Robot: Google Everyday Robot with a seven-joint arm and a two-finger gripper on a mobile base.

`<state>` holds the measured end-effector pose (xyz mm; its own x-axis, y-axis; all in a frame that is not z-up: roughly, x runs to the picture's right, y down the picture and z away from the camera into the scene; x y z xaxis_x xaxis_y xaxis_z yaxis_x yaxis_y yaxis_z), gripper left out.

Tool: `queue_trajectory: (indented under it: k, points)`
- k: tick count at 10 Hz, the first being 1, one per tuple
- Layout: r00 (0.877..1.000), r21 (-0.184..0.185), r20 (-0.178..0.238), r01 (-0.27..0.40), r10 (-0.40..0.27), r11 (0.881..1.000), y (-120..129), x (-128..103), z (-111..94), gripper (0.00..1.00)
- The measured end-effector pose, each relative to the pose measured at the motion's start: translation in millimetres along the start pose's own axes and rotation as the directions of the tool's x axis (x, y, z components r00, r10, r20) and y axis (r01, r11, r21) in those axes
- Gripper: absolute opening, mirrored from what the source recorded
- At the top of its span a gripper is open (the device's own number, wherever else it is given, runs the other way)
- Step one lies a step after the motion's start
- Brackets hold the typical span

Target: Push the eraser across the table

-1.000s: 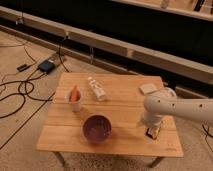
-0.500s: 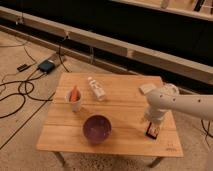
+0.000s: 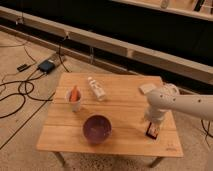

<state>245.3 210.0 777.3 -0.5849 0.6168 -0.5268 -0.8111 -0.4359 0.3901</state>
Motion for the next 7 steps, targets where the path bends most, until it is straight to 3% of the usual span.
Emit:
queue_trajectory:
  k: [3,7]
  points:
    - [1.0,-0.048,-0.011,-0.004,0.004,0.999,8,-13,8,0.65]
    - [1.0,-0.056,-0.004,-0.01,0.01,0.998,-2,-27,12,0.65]
